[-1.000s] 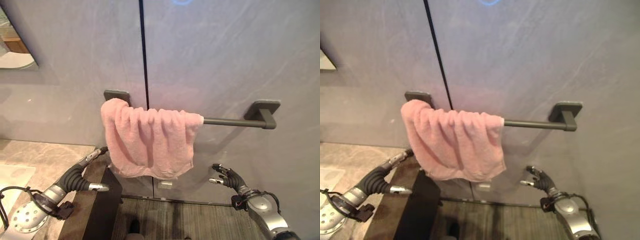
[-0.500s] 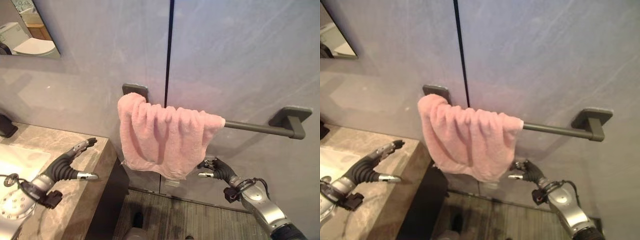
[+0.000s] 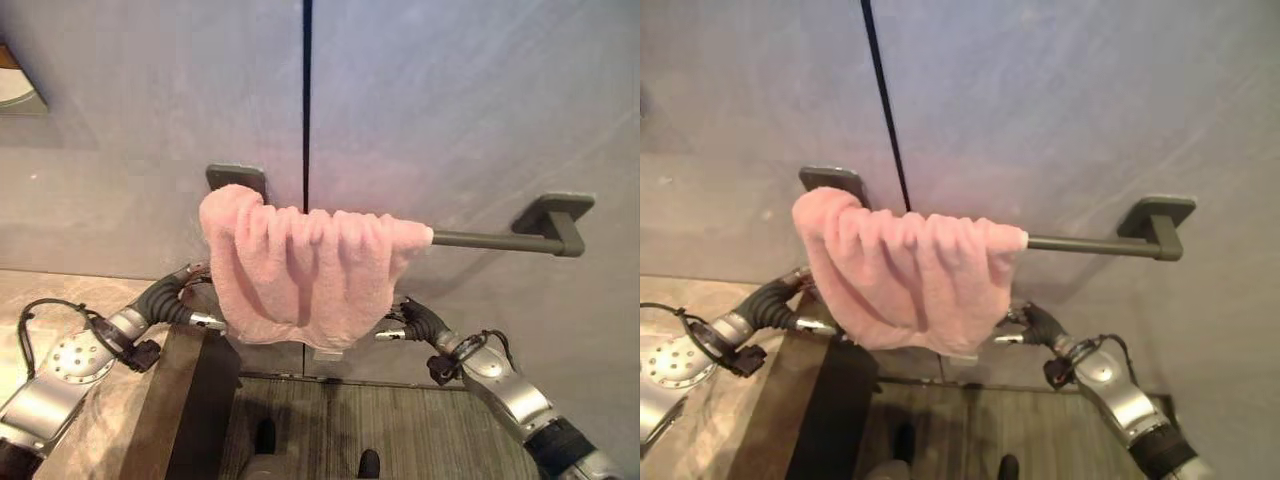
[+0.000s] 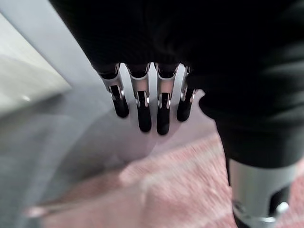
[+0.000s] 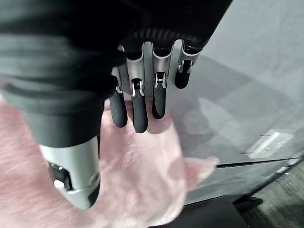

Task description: Put brush and paste in cup on sink, flatten towel.

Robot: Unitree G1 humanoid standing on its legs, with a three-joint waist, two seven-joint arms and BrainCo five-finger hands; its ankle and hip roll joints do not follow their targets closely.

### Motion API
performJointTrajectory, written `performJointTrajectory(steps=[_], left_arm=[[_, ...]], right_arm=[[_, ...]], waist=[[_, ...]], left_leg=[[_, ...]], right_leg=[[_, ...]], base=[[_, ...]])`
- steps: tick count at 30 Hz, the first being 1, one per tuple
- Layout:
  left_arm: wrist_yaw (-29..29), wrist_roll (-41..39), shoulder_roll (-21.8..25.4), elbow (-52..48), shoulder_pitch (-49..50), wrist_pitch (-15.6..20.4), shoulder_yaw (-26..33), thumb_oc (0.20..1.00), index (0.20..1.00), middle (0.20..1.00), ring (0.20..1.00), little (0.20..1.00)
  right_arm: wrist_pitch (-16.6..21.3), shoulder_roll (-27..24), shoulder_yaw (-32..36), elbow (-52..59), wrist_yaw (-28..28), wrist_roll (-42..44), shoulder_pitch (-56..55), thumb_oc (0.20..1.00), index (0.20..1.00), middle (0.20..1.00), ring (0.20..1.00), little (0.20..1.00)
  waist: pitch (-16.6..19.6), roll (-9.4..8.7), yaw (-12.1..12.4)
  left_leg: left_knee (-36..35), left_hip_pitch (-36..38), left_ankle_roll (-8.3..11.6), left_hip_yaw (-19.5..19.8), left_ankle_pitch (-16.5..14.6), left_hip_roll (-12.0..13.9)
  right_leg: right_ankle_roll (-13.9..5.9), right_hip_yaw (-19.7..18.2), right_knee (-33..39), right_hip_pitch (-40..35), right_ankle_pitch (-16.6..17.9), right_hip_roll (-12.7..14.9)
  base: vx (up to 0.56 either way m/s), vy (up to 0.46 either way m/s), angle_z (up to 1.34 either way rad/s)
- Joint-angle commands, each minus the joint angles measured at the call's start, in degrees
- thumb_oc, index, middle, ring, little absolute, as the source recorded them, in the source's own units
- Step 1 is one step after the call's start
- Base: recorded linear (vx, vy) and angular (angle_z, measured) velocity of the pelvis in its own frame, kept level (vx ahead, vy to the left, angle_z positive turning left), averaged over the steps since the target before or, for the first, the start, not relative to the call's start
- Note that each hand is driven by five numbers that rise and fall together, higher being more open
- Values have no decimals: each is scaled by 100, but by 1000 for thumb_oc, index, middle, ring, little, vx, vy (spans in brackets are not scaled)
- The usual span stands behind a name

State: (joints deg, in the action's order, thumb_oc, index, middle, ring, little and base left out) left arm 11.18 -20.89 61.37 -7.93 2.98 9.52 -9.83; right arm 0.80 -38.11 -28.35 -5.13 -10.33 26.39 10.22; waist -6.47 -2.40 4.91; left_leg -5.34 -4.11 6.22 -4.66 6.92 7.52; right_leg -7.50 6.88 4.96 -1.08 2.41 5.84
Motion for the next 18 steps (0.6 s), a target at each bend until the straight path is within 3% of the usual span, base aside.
performJointTrajectory(steps=[1, 7, 8, 9, 10, 18], left_arm=[[-52, -138, 198, 87, -572, 275, -123, 1000, 1000, 1000, 1000, 1000], [-50, -149, 134, 133, -688, 253, -315, 1000, 1000, 1000, 1000, 1000], [-41, -147, 86, 145, -684, 211, -355, 1000, 1000, 1000, 1000, 1000], [-41, -147, 86, 146, -683, 211, -354, 595, 595, 595, 595, 595], [-67, -127, 18, 212, -709, 200, -396, 200, 200, 200, 200, 200], [-241, -79, -551, 559, -746, 105, -498, 200, 200, 200, 200, 200]], right_arm=[[296, -205, 7, 441, -127, 518, 948, 1000, 1000, 1000, 1000, 1000], [223, -399, -212, 486, -188, 514, 1144, 1000, 1000, 1000, 1000, 1000], [183, -358, -277, 468, -179, 502, 1187, 401, 401, 401, 401, 401], [184, -357, -279, 466, -179, 502, 1189, 200, 200, 200, 200, 200], [160, -277, -297, 384, -153, 530, 1202, 200, 200, 200, 200, 200], [119, 273, -435, 125, -41, 451, 1325, 200, 200, 200, 200, 200]], waist=[[181, -186, -33], [259, -183, -89], [280, -182, -88], [278, -181, -89], [284, -181, -91], [240, -162, -54]], left_leg=[[34, 414, -256, -425, -445, -342], [34, 542, -255, -518, -533, -368], [34, 579, -262, -524, -558, -373], [34, 581, -262, -524, -559, -373], [34, 600, -265, -530, -570, -376], [88, 775, -353, -562, -631, -410]], right_leg=[[-64, 46, -182, 13, 184, -2], [-86, 0, -135, -73, 179, 24], [-85, -3, -126, -107, 163, 25], [-85, -3, -125, -110, 163, 25], [-86, -1, -125, -126, 155, 27], [-21, 8, -525, -120, -85, 23]], base=[[56, 27, -20], [67, 26, -8], [48, 8, -7], [46, 7, -6], [29, 5, -3], [10, 1, 0]])
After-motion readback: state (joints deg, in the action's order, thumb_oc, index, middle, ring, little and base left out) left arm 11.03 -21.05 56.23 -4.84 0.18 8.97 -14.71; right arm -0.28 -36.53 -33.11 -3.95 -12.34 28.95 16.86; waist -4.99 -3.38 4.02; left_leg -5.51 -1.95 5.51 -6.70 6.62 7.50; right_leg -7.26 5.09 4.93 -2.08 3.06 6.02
